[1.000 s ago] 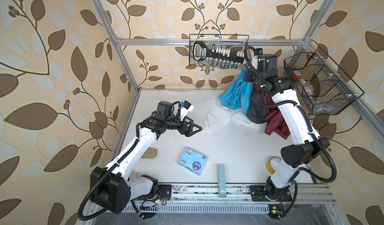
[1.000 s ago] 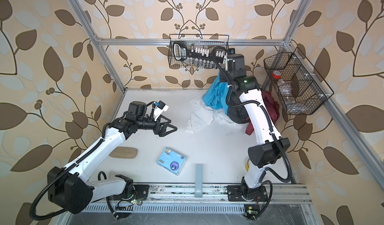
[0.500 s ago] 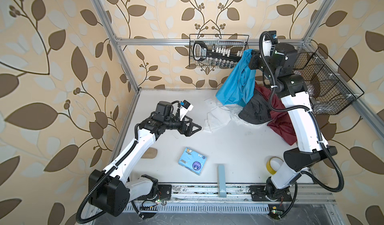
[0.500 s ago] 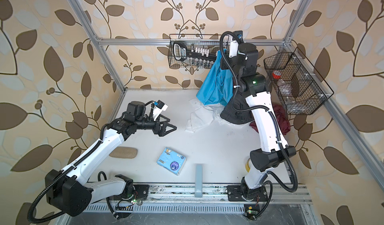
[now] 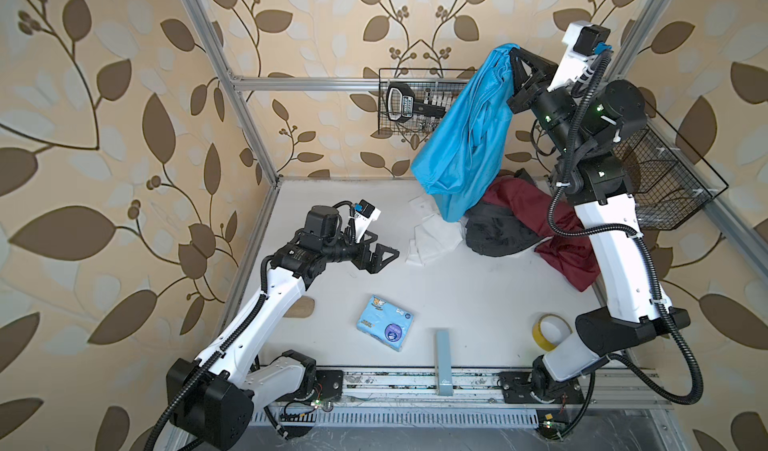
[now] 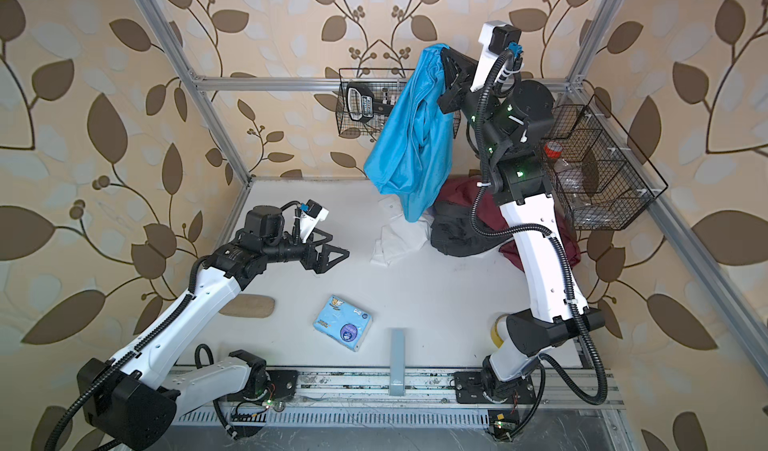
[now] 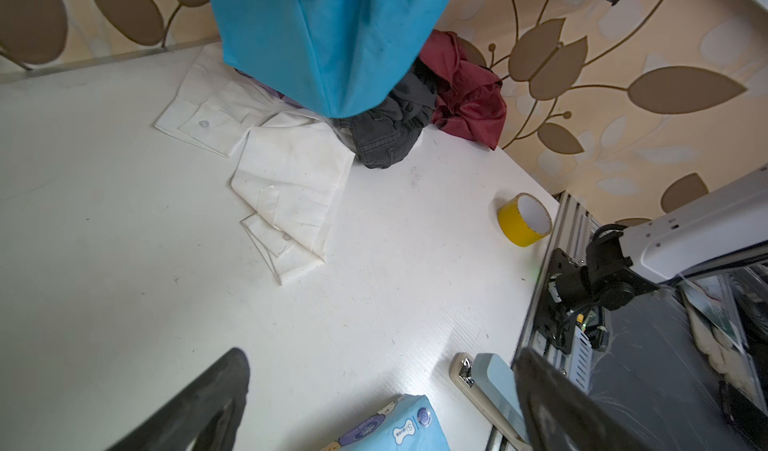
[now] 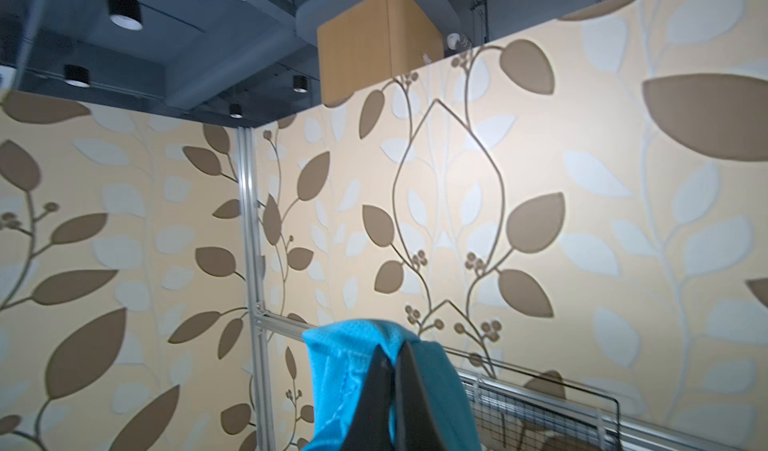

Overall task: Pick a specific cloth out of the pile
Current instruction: 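Lift the turquoise shirt high out of the pile with the right gripper, then carry the turquoise shirt toward the left gripper and lower it to the table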

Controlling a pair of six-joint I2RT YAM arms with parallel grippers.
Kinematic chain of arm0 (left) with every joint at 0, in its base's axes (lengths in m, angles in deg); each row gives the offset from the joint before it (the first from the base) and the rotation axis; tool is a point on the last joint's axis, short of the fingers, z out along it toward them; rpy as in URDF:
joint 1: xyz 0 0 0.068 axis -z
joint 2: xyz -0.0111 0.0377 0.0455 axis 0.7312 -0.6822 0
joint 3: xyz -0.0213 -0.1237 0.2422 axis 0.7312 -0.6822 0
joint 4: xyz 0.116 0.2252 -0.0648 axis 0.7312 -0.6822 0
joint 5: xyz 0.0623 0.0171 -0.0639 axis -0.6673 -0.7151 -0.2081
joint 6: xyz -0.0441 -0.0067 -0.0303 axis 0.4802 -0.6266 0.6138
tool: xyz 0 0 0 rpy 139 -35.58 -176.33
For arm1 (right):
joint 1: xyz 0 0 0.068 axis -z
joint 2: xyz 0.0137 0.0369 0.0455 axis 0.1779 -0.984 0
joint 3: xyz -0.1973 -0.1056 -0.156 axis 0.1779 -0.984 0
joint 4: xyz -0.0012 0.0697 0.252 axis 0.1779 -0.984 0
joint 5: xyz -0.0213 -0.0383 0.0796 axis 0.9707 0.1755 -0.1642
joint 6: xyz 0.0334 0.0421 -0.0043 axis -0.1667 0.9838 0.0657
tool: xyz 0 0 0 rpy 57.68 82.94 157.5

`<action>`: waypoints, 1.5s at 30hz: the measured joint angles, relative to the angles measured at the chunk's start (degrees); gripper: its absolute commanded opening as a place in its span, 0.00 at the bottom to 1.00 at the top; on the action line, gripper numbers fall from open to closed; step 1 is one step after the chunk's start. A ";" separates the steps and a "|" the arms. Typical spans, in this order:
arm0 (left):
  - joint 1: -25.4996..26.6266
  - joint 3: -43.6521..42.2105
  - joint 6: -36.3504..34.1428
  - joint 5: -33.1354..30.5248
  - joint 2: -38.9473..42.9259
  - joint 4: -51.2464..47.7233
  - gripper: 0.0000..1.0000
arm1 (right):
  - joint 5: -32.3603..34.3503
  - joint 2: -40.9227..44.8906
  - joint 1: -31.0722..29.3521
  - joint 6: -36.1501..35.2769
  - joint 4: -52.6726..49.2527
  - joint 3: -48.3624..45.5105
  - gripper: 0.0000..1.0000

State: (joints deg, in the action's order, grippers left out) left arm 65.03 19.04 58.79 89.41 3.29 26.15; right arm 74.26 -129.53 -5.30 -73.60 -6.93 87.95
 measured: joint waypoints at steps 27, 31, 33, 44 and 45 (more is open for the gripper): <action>1.14 -1.60 1.84 -1.09 15.47 1.01 0.99 | -14.03 -29.57 -20.02 19.30 18.16 15.43 0.00; 1.16 -1.95 1.84 -1.03 15.65 0.98 0.99 | -16.06 -29.79 -19.96 24.04 19.19 10.38 0.00; 1.18 -2.01 1.84 -1.03 15.61 0.96 0.99 | -17.18 -30.08 -19.91 25.73 18.45 7.30 0.00; 1.53 -3.04 1.84 -1.03 15.69 1.92 0.99 | -19.17 -41.03 -16.98 25.35 8.87 -6.71 0.00; 1.53 -3.08 1.84 -1.01 15.69 1.95 0.99 | -19.10 -42.77 -16.46 24.83 7.52 -6.56 0.00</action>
State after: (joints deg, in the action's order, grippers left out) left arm 66.56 15.95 60.63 88.41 18.98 28.09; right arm 55.15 -172.31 -21.76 -48.77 0.59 81.39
